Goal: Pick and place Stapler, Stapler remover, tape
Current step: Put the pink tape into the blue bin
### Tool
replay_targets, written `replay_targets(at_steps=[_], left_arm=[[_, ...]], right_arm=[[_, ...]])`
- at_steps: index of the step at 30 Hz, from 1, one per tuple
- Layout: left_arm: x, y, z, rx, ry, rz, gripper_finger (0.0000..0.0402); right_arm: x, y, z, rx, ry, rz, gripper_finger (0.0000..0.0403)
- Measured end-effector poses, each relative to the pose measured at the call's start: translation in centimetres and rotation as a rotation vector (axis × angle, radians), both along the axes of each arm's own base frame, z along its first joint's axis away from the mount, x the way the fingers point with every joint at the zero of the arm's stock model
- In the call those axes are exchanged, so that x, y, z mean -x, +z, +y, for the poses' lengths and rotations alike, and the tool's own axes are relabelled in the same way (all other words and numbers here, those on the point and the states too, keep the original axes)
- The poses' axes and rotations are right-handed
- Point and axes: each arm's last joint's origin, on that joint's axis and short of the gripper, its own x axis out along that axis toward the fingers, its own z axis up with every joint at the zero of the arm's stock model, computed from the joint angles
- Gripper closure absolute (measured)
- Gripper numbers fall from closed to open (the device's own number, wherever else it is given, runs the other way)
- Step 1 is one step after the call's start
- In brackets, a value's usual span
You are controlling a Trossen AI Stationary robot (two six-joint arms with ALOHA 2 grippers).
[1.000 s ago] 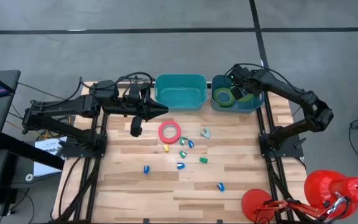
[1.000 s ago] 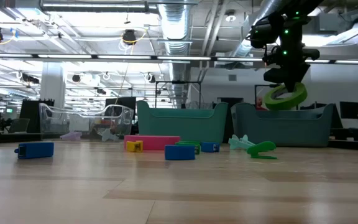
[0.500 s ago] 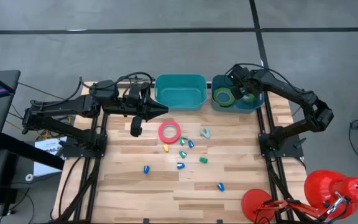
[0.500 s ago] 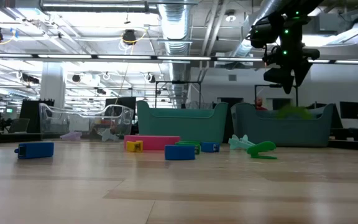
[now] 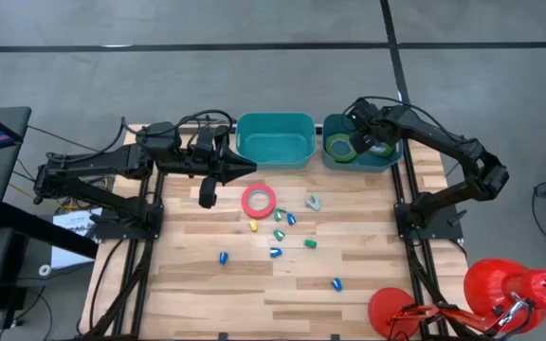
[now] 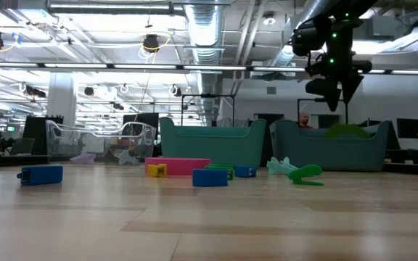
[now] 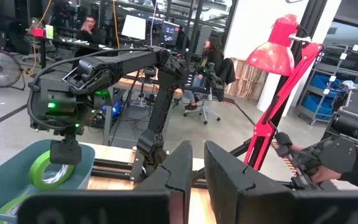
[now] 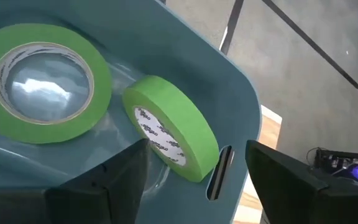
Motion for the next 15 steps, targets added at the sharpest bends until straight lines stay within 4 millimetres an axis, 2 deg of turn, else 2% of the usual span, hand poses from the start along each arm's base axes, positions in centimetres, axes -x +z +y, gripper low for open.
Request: replay_targets(at_steps=[15], left_arm=[[0.00,0.01,0.00,0.000,0.000,0.000,0.0367]], right_arm=[[-0.18,-0.15,0.19,-0.070,0.030,-0.051,0.0145]])
